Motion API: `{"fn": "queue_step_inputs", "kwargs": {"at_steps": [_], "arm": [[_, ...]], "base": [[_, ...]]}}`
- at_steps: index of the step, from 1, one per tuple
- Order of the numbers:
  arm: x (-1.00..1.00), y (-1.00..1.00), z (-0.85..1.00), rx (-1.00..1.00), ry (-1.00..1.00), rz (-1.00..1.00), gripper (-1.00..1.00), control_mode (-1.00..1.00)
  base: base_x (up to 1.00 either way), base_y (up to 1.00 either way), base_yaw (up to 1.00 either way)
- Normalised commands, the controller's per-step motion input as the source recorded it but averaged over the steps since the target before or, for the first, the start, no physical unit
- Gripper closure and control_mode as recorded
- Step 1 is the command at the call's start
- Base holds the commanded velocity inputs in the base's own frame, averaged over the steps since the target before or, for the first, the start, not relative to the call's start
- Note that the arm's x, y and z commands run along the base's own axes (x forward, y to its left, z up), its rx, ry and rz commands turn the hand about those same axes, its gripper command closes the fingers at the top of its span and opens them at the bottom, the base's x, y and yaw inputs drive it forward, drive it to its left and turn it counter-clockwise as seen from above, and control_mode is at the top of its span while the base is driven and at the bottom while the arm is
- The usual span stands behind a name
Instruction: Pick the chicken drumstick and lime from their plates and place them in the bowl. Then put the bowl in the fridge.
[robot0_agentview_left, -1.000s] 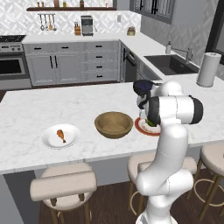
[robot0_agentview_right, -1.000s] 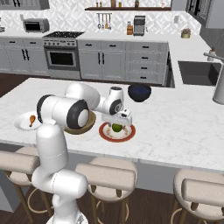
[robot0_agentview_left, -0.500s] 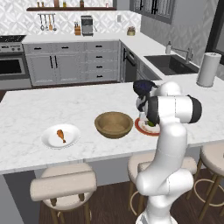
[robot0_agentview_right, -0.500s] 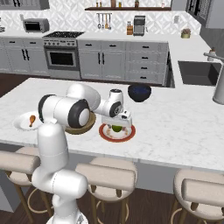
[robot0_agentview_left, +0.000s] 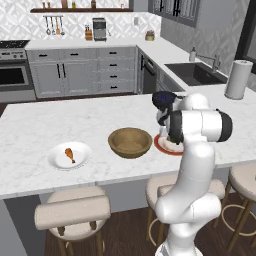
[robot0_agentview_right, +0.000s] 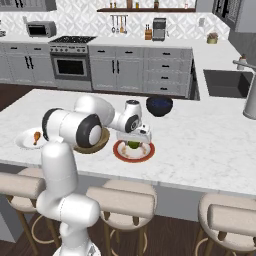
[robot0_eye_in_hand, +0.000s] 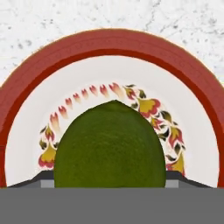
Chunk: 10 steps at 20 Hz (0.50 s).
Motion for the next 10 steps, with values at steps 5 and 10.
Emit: {"fn": "queue_step_inputs", "kwargs": {"at_steps": [5, 10], "arm": [[-0.13, 0.34, 0.96, 0.0, -0.13, 0.04, 1.0, -1.0], [-0.44, 0.59, 1.0, 0.0, -0.24, 0.09, 1.0, -1.0]], "base": [[0.0, 0.0, 0.0], [0.0, 0.0, 0.0]]}}
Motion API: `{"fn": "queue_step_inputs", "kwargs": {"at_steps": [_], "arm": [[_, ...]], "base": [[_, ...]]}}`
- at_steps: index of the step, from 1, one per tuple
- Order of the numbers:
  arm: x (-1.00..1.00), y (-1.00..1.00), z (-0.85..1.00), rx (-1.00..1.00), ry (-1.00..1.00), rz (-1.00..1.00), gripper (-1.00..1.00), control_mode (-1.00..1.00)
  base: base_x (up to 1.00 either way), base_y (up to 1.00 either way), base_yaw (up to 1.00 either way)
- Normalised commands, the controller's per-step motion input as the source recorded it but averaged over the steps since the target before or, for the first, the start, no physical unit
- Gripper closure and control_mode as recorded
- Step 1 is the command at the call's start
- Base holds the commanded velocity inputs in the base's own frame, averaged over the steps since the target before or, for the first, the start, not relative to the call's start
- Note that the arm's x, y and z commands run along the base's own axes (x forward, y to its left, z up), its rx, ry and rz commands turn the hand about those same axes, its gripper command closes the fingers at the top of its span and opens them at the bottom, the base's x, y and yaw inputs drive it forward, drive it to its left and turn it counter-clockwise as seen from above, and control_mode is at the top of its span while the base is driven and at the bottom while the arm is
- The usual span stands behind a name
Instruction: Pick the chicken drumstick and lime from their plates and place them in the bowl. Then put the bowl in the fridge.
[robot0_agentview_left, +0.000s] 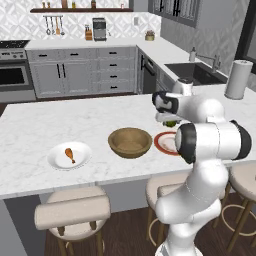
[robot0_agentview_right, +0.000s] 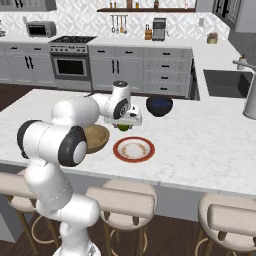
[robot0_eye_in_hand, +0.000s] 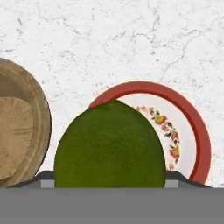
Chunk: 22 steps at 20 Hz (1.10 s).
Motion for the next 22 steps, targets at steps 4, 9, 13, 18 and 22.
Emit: {"fn": "queue_step_inputs", "kwargs": {"at_steps": [4, 9, 13, 18, 22], "arm": [[-0.49, 0.85, 0.85, 0.0, -0.26, 0.12, 1.0, -1.0], [-0.49, 1.0, 0.21, -0.02, -0.02, 0.23, 1.0, -1.0], [-0.52, 0.93, -0.12, -0.12, 0.01, 0.23, 1.0, -1.0], [0.25, 0.42, -0.16, -0.07, 0.08, 0.07, 1.0, -1.0], [0.46, 0.0, -0.27, 0.0, 0.25, 0.0, 1.0, -1.0]], "base": [[0.0, 0.0, 0.0], [0.0, 0.0, 0.0], [0.0, 0.0, 0.0], [0.0, 0.0, 0.0], [0.0, 0.0, 0.0]]}}
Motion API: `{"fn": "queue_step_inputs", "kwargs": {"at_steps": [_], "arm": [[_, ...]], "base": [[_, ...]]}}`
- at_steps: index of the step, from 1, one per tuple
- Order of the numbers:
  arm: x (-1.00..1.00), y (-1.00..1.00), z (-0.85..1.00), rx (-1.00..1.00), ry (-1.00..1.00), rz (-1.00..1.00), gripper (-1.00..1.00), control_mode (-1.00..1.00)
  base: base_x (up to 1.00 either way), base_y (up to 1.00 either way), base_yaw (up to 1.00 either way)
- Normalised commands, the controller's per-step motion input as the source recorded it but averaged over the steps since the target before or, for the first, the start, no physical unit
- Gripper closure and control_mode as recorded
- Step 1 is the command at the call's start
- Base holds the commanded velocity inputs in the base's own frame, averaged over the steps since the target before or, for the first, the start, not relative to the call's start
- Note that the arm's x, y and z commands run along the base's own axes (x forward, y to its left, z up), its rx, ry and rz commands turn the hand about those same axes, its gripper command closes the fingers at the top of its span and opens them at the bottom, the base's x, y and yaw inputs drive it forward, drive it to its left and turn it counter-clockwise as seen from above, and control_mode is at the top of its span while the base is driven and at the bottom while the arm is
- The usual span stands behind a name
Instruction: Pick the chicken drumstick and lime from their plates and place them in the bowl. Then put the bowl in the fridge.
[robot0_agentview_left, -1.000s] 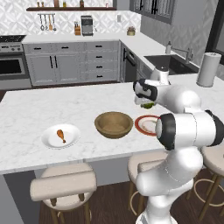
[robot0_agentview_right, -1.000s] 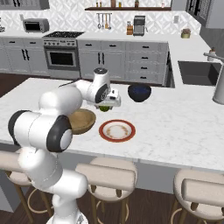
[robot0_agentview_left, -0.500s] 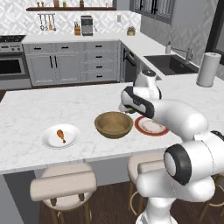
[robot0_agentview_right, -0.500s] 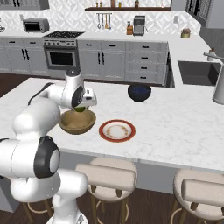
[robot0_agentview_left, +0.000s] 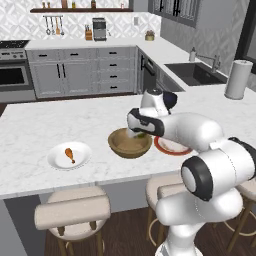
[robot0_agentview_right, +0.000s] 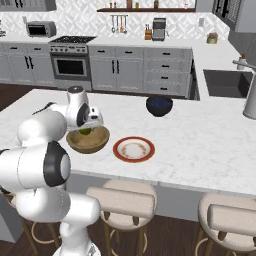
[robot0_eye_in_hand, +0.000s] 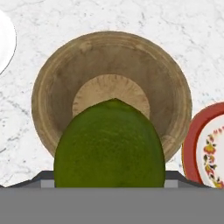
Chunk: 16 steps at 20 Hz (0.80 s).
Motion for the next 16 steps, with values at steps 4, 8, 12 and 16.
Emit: {"fn": "queue_step_inputs", "kwargs": {"at_steps": [4, 8, 12, 16], "arm": [[0.02, 0.04, -0.41, -0.02, 0.11, 0.0, 1.0, -1.0], [0.0, 0.1, -0.17, 0.0, 0.0, 0.0, 1.0, -1.0], [0.0, 0.17, -0.2, 0.0, 0.0, 0.0, -1.0, -1.0], [0.0, 0.07, -0.13, 0.0, 0.0, 0.0, -1.0, -1.0]], "base": [[0.0, 0.0, 0.0], [0.0, 0.0, 0.0], [0.0, 0.0, 0.0], [0.0, 0.0, 0.0]]}}
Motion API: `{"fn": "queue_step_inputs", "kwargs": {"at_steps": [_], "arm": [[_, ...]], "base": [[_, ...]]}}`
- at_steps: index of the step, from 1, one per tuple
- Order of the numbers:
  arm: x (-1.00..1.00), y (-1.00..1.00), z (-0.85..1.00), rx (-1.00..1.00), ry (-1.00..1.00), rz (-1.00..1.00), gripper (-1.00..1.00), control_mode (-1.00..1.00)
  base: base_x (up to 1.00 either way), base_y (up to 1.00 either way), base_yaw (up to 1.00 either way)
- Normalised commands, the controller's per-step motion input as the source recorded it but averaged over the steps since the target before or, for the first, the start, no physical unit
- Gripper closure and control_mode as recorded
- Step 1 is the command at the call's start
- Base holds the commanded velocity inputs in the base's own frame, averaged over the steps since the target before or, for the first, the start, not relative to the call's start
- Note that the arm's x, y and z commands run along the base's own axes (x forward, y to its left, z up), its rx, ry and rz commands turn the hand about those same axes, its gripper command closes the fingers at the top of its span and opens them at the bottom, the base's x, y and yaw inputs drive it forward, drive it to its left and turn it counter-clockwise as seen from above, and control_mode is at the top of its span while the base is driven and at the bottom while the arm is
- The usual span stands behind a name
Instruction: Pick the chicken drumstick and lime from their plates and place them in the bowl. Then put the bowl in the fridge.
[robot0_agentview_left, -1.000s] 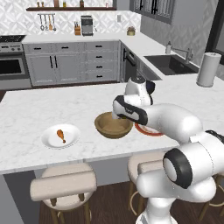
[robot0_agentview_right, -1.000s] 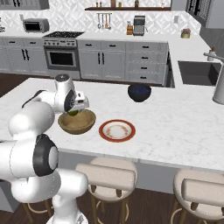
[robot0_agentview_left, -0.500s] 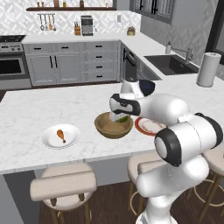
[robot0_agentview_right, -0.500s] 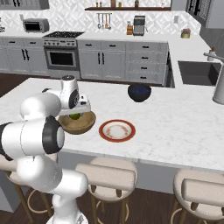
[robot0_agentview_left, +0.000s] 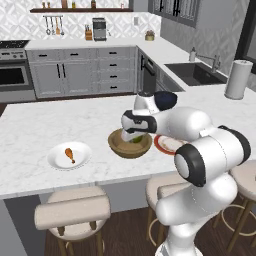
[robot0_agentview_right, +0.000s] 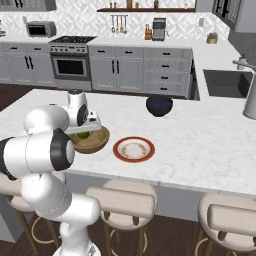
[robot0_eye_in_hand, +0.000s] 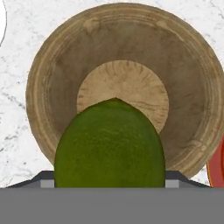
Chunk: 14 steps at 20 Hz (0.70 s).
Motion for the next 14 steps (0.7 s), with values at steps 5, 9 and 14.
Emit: {"fn": "queue_step_inputs", "kwargs": {"at_steps": [5, 9, 14], "arm": [[0.0, 0.0, 0.0, 0.0, -0.01, 0.0, -1.0, -1.0], [0.0, 0.0, 0.0, 0.0, -0.01, 0.0, -1.0, -1.0], [-0.46, -0.01, 0.39, 0.0, -0.02, -0.12, -1.0, -1.0]], "base": [[0.0, 0.0, 0.0], [0.0, 0.0, 0.0], [0.0, 0.0, 0.0]]}}
